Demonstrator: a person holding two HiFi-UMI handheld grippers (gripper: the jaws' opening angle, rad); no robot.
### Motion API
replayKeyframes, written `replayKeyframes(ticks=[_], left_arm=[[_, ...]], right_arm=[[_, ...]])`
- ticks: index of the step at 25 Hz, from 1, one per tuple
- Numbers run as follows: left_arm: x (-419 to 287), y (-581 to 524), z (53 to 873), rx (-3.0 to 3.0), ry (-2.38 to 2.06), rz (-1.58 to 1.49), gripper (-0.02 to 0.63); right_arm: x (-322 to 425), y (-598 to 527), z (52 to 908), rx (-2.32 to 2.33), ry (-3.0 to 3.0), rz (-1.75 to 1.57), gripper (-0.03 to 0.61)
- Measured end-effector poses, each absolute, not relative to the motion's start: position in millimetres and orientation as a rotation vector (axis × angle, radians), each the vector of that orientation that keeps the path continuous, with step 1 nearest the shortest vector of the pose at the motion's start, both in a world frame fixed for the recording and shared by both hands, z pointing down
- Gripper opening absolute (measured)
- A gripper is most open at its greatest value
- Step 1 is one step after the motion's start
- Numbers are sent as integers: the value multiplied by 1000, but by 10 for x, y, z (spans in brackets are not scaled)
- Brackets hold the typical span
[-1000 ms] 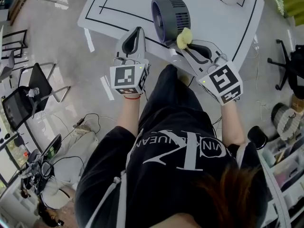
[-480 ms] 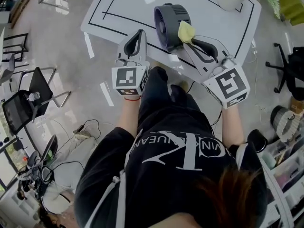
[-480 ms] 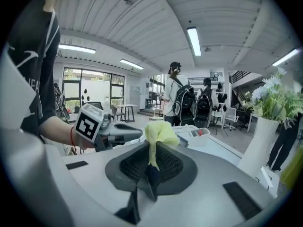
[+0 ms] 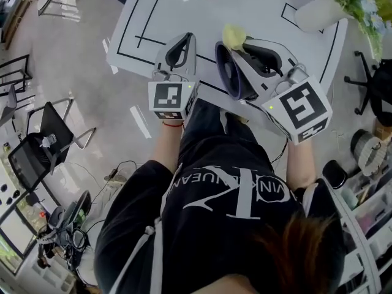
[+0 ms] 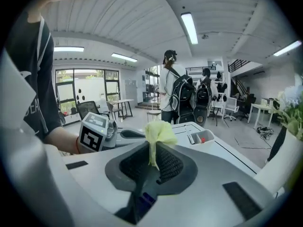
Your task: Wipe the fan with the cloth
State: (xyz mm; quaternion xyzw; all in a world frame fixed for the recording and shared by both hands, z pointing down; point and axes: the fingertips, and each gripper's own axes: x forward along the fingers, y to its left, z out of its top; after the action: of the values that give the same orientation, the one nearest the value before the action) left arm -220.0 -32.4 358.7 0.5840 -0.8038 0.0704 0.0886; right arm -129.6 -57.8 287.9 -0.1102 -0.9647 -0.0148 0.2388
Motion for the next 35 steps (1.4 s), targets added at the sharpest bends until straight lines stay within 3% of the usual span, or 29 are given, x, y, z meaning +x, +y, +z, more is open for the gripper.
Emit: replayKeyframes(ticks=[11, 35], left_arm=[[-2618, -746, 3700, 1870, -2267, 184, 11], [-2171, -499, 3547, 1797, -2352, 182, 11]], right_arm=[[-1565, -611, 3135, -260, -2353, -254, 41], [-1002, -467, 3000, -309, -2369, -274, 40]])
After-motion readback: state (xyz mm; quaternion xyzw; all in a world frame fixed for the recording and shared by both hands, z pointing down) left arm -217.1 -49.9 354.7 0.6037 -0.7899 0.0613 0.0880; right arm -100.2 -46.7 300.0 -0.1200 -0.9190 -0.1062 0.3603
